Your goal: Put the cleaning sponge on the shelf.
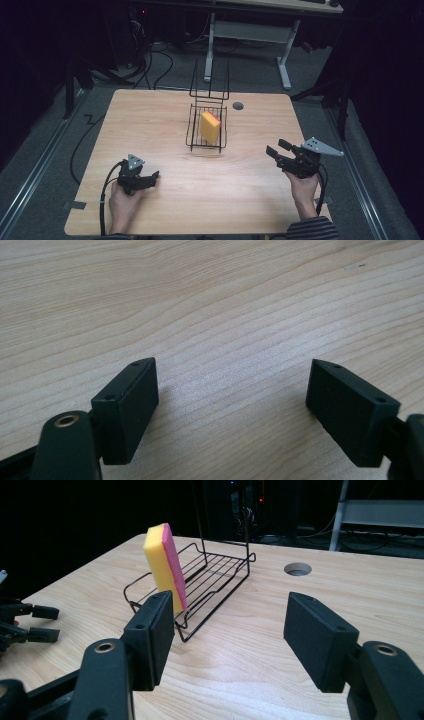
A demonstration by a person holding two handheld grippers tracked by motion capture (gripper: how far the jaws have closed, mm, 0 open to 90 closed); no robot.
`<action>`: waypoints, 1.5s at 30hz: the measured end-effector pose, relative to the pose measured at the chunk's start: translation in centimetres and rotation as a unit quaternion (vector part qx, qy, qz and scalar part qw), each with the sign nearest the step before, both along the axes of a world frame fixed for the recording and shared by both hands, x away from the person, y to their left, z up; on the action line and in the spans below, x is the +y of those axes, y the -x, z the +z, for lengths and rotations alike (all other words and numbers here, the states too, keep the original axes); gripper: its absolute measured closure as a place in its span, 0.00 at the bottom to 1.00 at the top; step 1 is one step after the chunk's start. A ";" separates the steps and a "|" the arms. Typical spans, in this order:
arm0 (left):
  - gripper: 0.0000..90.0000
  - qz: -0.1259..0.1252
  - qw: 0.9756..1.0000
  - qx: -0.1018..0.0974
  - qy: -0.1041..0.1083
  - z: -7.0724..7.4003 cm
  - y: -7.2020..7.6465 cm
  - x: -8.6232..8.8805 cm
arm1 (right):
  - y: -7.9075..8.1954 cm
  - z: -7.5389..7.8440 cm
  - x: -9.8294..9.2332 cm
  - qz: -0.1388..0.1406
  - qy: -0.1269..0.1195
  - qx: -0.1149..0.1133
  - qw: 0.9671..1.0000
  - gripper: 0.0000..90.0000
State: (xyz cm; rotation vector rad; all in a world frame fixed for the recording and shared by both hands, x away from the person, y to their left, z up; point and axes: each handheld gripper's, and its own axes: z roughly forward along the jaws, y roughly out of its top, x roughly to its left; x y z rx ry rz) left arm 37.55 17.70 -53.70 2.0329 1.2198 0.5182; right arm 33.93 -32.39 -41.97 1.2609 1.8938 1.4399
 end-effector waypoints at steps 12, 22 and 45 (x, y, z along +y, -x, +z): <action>0.24 0.000 1.000 0.000 0.000 0.0 0.0 0.0 | 0.5 -1.2 -0.6 -0.005 -0.002 0.009 1.000 0.42; 0.24 0.000 1.000 0.000 0.000 0.0 0.0 0.0 | 0.5 -2.5 -0.7 -0.009 -0.005 0.018 1.000 0.42; 0.24 0.000 1.000 0.000 0.000 0.0 0.0 0.0 | 0.2 -6.0 -0.3 -0.028 0.008 0.049 0.998 0.42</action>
